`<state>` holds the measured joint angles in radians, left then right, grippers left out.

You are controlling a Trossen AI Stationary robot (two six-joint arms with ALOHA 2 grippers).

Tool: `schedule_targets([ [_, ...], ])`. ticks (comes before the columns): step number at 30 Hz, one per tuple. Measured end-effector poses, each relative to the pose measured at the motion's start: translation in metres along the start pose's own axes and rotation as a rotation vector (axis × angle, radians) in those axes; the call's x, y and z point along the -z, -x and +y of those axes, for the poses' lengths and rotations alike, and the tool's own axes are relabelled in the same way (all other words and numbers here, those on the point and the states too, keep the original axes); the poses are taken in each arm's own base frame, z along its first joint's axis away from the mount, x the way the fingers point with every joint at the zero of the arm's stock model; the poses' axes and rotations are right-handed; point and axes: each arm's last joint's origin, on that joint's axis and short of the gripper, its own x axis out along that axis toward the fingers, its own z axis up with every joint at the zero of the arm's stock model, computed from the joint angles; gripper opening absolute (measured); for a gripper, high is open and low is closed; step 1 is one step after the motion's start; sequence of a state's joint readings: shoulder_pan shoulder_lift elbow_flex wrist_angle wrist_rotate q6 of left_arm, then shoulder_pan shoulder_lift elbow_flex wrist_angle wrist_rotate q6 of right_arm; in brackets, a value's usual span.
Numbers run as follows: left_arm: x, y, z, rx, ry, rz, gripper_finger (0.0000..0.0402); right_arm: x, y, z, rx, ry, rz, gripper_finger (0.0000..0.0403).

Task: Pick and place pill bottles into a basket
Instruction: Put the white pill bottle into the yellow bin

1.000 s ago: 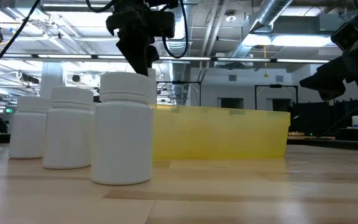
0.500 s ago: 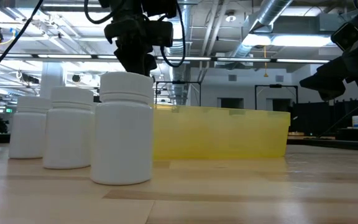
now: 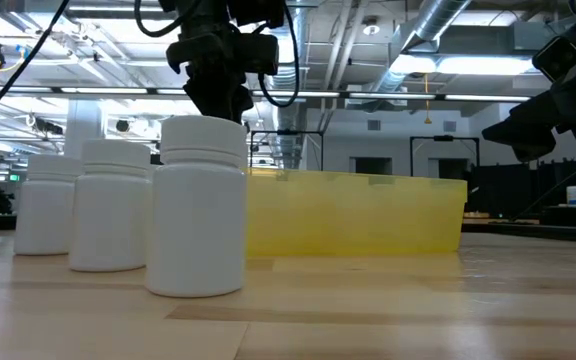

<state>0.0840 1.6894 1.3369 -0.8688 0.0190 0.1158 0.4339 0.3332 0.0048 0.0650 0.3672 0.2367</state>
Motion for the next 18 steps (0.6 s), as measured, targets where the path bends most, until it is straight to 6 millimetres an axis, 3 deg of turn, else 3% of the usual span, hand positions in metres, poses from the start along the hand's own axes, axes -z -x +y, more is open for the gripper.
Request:
schedule_targets([
  [11,0.001,-0.001,0.003,-0.003,0.007,-0.001,0.0178,0.000,0.000,0.000,0.000,0.000,0.000,0.0230],
  [15,0.011,-0.011,0.003,0.024,0.040,-0.001,0.0178,0.000,0.000,0.000,0.000,0.000,0.000,0.0230],
  [18,0.014,-0.007,0.004,0.026,0.048,-0.032,0.0178,0.000,0.000,0.000,0.000,0.000,0.000,0.0230],
])
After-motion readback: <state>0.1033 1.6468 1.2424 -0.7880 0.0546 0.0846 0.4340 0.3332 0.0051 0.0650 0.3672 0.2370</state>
